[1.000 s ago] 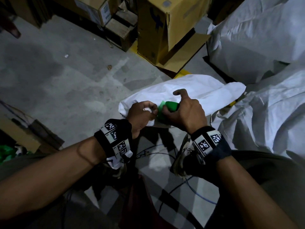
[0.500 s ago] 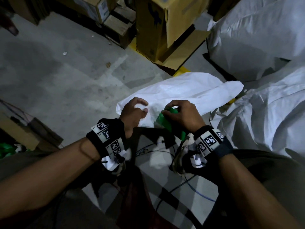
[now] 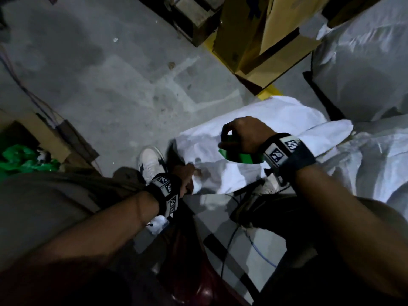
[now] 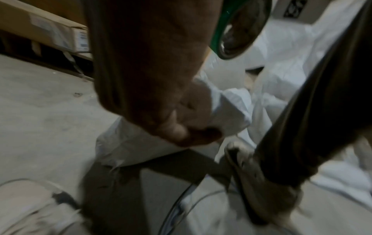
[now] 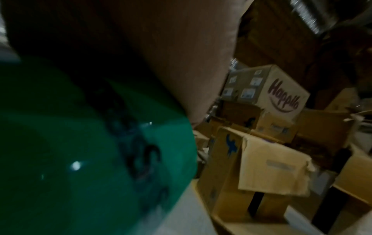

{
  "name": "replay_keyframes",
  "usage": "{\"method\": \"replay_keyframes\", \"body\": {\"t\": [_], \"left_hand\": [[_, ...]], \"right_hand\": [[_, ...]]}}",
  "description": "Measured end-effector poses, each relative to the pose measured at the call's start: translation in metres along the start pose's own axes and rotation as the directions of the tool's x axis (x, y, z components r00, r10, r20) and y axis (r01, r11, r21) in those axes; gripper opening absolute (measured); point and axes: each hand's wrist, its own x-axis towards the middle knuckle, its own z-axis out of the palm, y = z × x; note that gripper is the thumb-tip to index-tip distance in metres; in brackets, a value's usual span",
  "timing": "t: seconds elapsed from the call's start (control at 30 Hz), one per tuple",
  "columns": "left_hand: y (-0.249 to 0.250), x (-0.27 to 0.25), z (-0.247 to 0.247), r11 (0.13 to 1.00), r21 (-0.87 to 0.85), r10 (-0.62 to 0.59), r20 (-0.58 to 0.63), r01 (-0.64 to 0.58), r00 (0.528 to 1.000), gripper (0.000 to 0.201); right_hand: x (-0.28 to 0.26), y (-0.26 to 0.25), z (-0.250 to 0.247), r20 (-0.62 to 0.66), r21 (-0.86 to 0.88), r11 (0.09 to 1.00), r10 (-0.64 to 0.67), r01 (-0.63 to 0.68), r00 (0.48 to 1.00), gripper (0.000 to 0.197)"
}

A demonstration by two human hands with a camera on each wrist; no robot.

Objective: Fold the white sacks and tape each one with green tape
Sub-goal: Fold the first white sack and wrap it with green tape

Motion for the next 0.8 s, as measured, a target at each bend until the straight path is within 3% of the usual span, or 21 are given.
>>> {"method": "replay_keyframes", "body": {"t": [0.1,0.2,0.3,0.33,0.47,0.53,0.6,0.67,0.73,0.8], "left_hand": [[-0.007,-0.004,0.007,0.994,0.103,-0.025,-0.079,0.033,0.997,0.019],[-0.012,0.002,0.01,0.994,0.094,0.06,-0.129,-0.048,0.99,0.038],[-0.017,0.0,0.009,0.998,-0.021,0.056,-0.142,-0.059,0.988,0.017],[-0.02,-0.003,0.011,0.995,-0.066,0.068,-0.174,-0.08,0.982,0.018],[-0.038,-0.007,0.023,0.952,-0.065,0.243,-0.44,-0.3,0.865,0.022],[-0.041,-0.012,0.028,0.934,-0.042,0.312,-0.382,-0.354,0.87,0.011],[-0.035,-0.017,0.025,0.917,-0.036,0.375,-0.266,-0.398,0.888,0.023],[-0.028,-0.02,0.019,0.936,-0.026,0.338,-0.201,-0.35,0.919,0.023],[-0.027,-0.015,0.015,0.952,-0.059,0.285,-0.185,-0.3,0.941,0.032],[-0.025,-0.015,0.013,0.948,-0.085,0.288,-0.188,-0.308,0.939,0.032]], "right_hand": [[0.012,-0.017,0.028,0.047,0.06,0.998,-0.007,0.005,0.999,0.02],[0.021,-0.025,0.057,0.146,0.018,1.0,0.016,-0.019,0.989,0.021],[0.023,-0.028,0.076,0.21,-0.077,0.997,0.047,-0.031,0.977,0.019],[0.022,-0.028,0.081,0.237,-0.086,0.996,0.052,-0.033,0.97,0.02],[0.021,-0.028,0.101,0.216,-0.124,0.991,0.076,-0.049,0.974,0.03],[0.02,-0.034,0.103,0.218,-0.132,0.991,0.058,-0.03,0.974,0.045],[0.02,-0.041,0.098,0.229,-0.132,0.991,0.033,-0.003,0.973,0.056],[0.021,-0.049,0.094,0.199,-0.135,0.99,-0.006,0.033,0.98,0.061],[0.023,-0.054,0.095,0.181,-0.135,0.99,-0.021,0.046,0.983,0.082],[0.022,-0.058,0.091,0.152,-0.105,0.994,-0.015,0.032,0.988,0.074]]}}
